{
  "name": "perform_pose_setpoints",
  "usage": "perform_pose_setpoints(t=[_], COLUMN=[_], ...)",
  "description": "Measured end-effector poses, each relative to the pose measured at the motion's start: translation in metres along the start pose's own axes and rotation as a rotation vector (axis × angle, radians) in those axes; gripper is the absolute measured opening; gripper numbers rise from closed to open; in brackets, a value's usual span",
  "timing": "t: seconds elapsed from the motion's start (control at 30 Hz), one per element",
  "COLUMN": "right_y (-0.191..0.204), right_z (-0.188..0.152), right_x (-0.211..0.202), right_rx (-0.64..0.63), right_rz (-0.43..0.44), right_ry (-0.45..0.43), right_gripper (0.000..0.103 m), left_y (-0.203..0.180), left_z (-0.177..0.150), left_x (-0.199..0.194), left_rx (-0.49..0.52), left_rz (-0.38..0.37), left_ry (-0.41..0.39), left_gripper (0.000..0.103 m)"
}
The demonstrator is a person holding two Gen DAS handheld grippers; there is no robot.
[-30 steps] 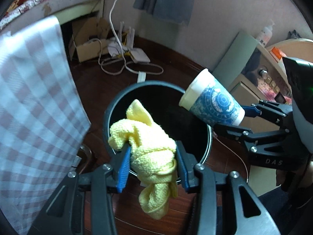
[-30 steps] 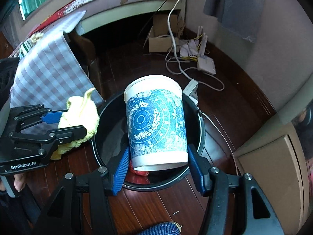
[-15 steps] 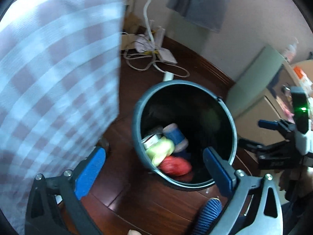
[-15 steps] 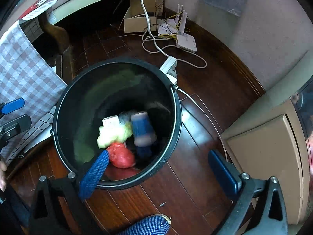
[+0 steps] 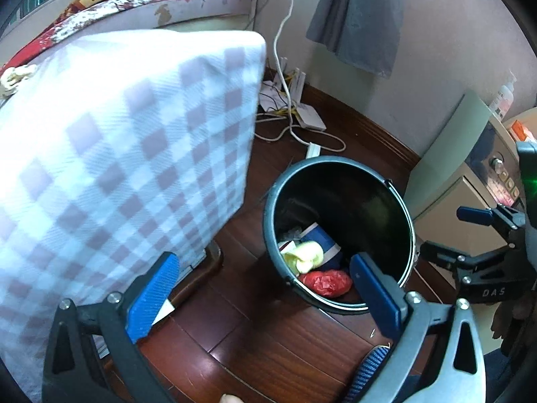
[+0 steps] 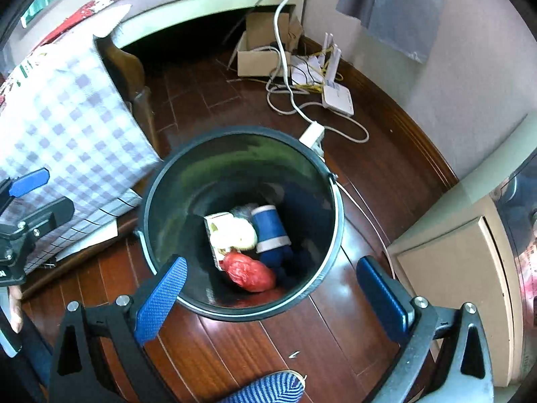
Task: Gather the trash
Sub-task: 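Move both open tools back over the bed toward the remaining trash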
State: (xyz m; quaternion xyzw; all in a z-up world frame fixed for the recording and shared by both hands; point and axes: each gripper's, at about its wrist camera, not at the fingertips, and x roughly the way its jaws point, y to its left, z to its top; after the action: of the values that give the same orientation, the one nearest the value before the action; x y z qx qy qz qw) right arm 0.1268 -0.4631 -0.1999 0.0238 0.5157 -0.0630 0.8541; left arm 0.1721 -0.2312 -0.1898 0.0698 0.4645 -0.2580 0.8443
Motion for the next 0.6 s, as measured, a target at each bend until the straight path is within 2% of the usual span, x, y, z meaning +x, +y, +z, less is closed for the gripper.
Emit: perform_pose_setpoints(t=[0.2, 0.6], right_y=[0.023, 0.086], right_z=[0.007, 0.038], right_x=[-0.024, -0.084], right_rx=[-0.027, -0.116], right_rz=[0.02, 0.076], right_ry=[-0.045, -0.181], right_gripper=[0.102, 0.102], left_y=[0.014, 0.055], left_z=[-0.001, 0.003], left_x=[-0.028, -0.098], left_rx=[-0.025, -0.089], left_rz=[0.015, 0.098], left_ry=[-0.032, -0.16], left_gripper=[0.102, 0.102])
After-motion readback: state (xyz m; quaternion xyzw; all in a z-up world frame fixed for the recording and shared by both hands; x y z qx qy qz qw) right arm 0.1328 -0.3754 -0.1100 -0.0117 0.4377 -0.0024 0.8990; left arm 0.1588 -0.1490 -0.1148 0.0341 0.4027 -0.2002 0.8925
